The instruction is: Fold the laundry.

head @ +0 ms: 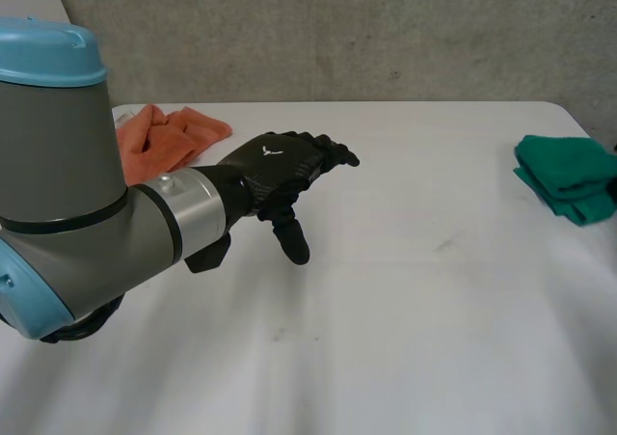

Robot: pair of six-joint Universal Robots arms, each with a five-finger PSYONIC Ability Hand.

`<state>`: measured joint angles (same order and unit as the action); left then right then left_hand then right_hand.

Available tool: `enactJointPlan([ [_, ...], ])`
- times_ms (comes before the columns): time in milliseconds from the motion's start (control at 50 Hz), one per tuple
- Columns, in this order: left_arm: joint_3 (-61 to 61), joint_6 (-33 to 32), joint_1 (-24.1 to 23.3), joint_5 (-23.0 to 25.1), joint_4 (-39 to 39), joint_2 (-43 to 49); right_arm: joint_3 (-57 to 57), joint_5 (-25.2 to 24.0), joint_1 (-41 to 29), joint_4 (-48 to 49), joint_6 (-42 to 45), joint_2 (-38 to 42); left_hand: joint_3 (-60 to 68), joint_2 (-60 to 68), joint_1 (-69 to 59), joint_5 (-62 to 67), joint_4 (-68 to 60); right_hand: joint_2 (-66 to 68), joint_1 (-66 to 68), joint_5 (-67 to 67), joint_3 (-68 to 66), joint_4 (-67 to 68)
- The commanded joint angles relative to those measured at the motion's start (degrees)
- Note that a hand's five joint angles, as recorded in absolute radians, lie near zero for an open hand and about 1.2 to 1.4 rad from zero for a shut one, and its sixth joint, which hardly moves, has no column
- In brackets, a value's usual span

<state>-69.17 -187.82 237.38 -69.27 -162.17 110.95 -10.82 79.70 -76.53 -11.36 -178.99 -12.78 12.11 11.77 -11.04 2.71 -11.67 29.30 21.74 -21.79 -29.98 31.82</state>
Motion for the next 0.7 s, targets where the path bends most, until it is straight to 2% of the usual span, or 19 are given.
enactJointPlan([
  [20,0.00,0.26,0.19,0.01,0.01,-0.03,0.71,2.82,-1.17,-5.15,10.56,-2.50,-0.88,-0.55,-0.18,-1.48,0.44,-19.30,-11.74,21.79,19.98,-21.82],
  [80,0.18,0.26,0.37,-0.08,0.01,-0.12,-0.25,6.51,-0.90,-6.22,16.20,-6.10,-0.88,-0.55,-0.18,-1.48,0.44,-19.30,-11.74,21.79,19.98,-21.82],
  [100,0.18,0.26,0.37,-0.08,0.01,-0.21,-1.12,8.35,-0.82,-6.83,20.39,-8.03,-0.88,-0.55,-0.18,-1.48,0.44,-19.30,-11.74,21.79,19.98,-21.82],
  [160,0.18,0.26,0.45,-0.08,-0.16,-0.56,-3.14,10.30,-0.81,-7.27,28.41,-10.76,-0.88,-0.55,-0.18,-1.48,0.44,-19.30,-11.74,21.79,19.98,-21.82],
  [280,0.27,0.26,0.45,-0.25,-0.78,-1.08,-9.91,13.81,-2.48,-6.31,57.23,-17.53,-1.05,-0.71,-0.01,-1.65,0.61,-19.30,-11.74,21.79,19.98,-21.82],
  [300,0.27,0.18,0.45,-0.25,-0.87,-1.43,-10.44,17.38,-3.62,-4.57,62.57,-19.71,-1.05,-0.71,-0.01,-1.65,0.61,-19.30,-11.74,21.79,19.98,-21.82],
  [360,0.27,0.17,0.54,-0.43,-1.74,-2.40,-11.41,21.36,-6.07,0.25,62.46,-23.32,-1.05,-0.71,-0.01,-1.65,0.61,-19.30,-11.74,21.79,19.98,-21.82],
  [460,-0.08,-0.09,2.03,-1.65,-8.67,-3.90,-16.58,20.50,-14.25,6.61,54.56,-29.31,-1.05,-0.71,-0.02,-1.65,0.61,-19.30,-11.74,21.79,19.98,-21.82],
  [540,-1.31,-0.09,7.56,-5.17,-17.02,-4.07,-25.81,15.06,-19.61,8.81,45.24,-35.20,-0.72,-0.38,-0.35,-1.32,0.28,-19.30,-11.74,21.79,19.98,-21.82],
  [580,-1.49,-0.18,10.98,-6.22,-22.19,-3.46,-32.75,9.44,-22.51,9.51,40.67,-38.88,0.45,0.79,-1.52,-0.15,-0.89,-19.30,-11.74,21.79,19.98,-21.82],
  [620,-1.49,-0.18,13.10,-6.14,-24.76,-2.85,-37.67,5.49,-25.23,9.77,38.55,-41.35,0.63,0.97,-1.70,0.03,-1.07,-19.30,-11.74,21.79,19.98,-21.82],
  [660,-1.23,-0.53,16.34,-5.79,-27.92,-0.58,-45.22,-0.66,-29.72,10.13,36.18,-44.86,0.96,1.30,-2.03,0.37,-1.40,-19.30,-11.74,21.79,19.98,-21.82],
  [700,-0.53,-0.70,18.20,-5.44,-29.25,1.80,-49.36,-3.48,-31.65,10.39,35.91,-46.27,1.13,1.47,-2.20,0.54,-1.57,-19.30,-11.74,21.79,19.98,-21.82],
])
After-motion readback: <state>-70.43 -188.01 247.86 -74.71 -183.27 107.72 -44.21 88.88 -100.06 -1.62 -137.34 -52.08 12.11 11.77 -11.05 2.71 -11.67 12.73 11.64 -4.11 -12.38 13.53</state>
